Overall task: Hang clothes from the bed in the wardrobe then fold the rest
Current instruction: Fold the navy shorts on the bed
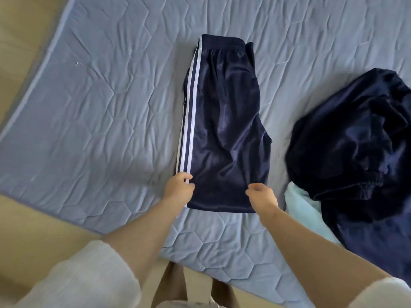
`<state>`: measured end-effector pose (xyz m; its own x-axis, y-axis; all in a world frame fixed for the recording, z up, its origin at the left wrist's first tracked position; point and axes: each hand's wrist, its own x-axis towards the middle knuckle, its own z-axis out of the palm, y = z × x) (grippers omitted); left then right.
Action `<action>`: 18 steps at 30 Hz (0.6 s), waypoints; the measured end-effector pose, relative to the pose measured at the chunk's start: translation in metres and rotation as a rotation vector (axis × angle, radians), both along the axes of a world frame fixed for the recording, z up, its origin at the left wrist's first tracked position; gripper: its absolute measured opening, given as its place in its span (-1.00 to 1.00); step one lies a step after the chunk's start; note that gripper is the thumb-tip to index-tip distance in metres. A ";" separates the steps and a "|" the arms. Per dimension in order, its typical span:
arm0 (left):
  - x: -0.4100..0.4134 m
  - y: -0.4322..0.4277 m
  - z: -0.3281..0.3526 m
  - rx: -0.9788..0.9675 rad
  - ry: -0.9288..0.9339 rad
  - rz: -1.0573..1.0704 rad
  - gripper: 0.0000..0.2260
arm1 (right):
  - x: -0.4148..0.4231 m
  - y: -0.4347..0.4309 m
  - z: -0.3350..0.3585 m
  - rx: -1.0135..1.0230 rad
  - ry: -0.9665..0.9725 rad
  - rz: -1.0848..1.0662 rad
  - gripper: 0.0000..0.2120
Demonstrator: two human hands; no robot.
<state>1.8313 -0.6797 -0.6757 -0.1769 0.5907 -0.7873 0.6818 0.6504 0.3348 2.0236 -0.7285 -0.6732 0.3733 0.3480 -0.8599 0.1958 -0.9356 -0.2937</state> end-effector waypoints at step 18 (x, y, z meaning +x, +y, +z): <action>-0.017 -0.037 -0.025 -0.073 0.047 0.320 -0.85 | 0.017 -0.046 -0.037 0.004 -0.148 -0.063 -0.95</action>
<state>1.8144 -0.7172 -0.7010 -0.3815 0.4420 -0.8119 0.4525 0.8551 0.2529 2.0402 -0.7742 -0.7100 0.5171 0.3234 -0.7925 0.1785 -0.9463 -0.2697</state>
